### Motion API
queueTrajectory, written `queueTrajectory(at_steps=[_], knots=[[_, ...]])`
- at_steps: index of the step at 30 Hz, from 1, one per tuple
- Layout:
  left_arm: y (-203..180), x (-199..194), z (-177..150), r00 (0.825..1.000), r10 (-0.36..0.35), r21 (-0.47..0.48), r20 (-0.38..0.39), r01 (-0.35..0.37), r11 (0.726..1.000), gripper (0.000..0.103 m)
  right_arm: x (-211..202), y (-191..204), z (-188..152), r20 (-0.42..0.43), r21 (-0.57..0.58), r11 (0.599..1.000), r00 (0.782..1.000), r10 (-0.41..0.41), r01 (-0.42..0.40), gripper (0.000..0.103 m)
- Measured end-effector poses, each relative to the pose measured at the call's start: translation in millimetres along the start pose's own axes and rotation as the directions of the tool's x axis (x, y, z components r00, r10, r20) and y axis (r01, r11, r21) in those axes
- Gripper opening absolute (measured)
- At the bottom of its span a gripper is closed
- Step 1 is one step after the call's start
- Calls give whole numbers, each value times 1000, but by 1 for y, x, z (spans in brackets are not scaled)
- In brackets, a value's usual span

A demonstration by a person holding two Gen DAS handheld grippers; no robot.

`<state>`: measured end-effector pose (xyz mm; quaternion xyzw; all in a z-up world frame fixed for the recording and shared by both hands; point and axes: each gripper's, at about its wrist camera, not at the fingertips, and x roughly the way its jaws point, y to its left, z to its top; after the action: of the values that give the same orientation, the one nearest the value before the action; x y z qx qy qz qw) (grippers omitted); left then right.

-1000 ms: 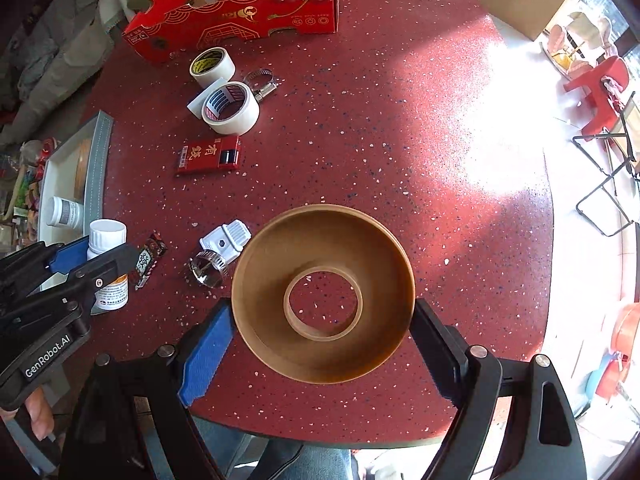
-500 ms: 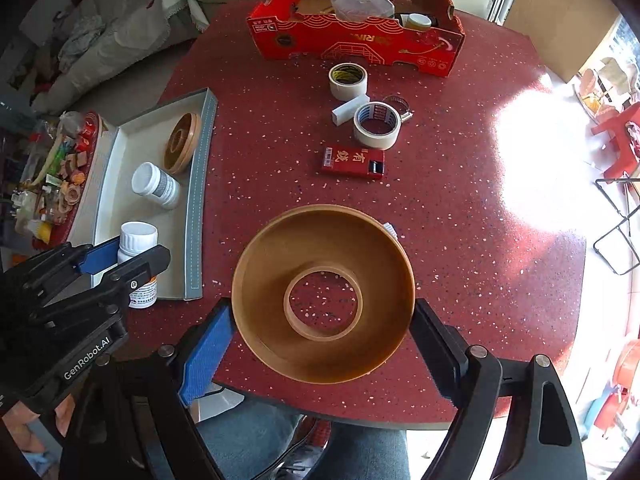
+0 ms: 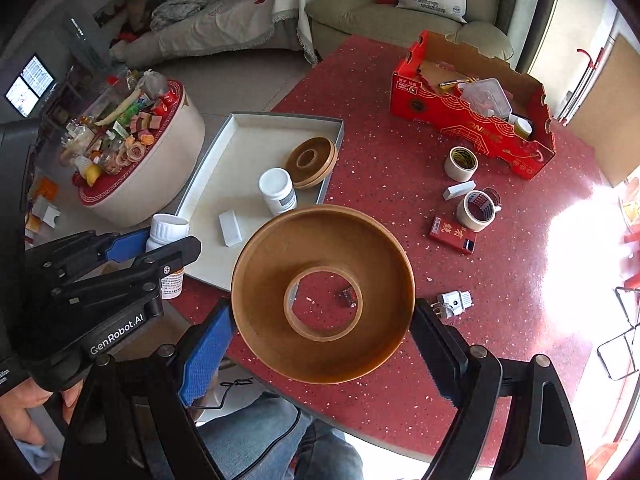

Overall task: Organize rigid objects
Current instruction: 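Carry the pill bottle and tan ring over the white tray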

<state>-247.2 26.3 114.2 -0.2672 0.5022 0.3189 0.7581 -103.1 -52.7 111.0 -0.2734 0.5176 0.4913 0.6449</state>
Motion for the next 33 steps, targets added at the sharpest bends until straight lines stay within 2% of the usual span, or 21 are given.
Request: queueTrajectory(at_steps=[4,8,15,21,25,33], knots=[[10,-9,-8,1000,15,-19,3,-15,1000,35,1,16,-7,1,-25,1000,1000,9,-9,87],[18,-8,-5,1000,19,-11,4,-19,1000,35,-2,28,2,31,-51,999,999,-8,9,87],[55,5,20,1000,9,11,6,-9,1000,35,17,60,39,58,-60,998,998,-7,11,87],[83,28,46,1000,2,37,3,-2,999,35,32,76,62,60,-94,993,996,-64,69,87],[86,44,53,1000,-11,66,-1,11,998,35,40,81,63,21,-129,985,994,-109,111,87],[96,65,58,998,-49,21,-28,50,999,35,64,86,63,-77,-184,975,987,-141,125,87]])
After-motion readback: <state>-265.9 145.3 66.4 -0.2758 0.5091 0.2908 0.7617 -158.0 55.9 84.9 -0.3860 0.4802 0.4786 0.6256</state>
